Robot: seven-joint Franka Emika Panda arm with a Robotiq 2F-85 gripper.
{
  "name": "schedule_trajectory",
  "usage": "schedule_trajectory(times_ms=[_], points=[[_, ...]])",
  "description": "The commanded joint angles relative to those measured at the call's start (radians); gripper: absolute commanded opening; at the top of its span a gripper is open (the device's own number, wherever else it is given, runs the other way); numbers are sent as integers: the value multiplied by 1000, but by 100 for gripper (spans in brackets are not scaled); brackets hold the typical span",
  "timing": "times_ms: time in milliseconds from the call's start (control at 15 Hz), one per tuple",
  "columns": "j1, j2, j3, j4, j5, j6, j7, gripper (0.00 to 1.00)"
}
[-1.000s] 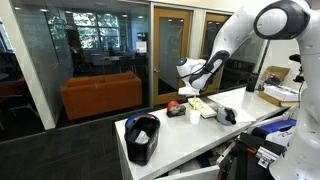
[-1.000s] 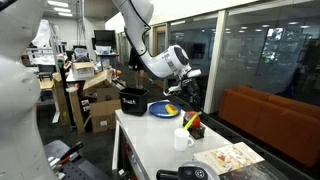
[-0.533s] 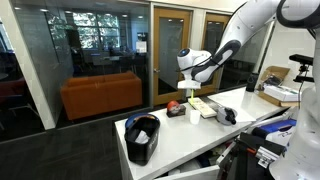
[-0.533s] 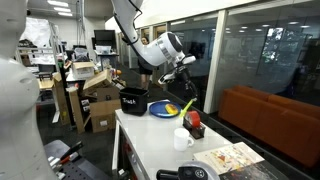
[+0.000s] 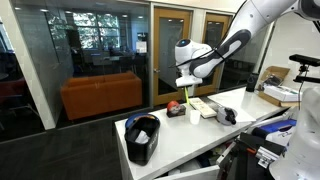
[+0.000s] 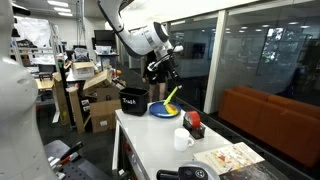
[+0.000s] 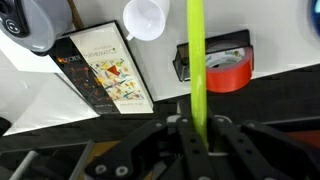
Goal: Take the pen out of the cup and put it on the counter
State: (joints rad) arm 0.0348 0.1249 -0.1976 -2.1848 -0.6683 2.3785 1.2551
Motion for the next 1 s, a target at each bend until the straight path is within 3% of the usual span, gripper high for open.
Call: schedule_trajectory(times_ms=[0, 600, 933], points=[[-39, -13, 53, -17, 88, 27, -234, 3], [-40, 61, 90, 17, 348, -20, -855, 3], [-38, 142, 93, 48, 378, -41, -1108, 3]])
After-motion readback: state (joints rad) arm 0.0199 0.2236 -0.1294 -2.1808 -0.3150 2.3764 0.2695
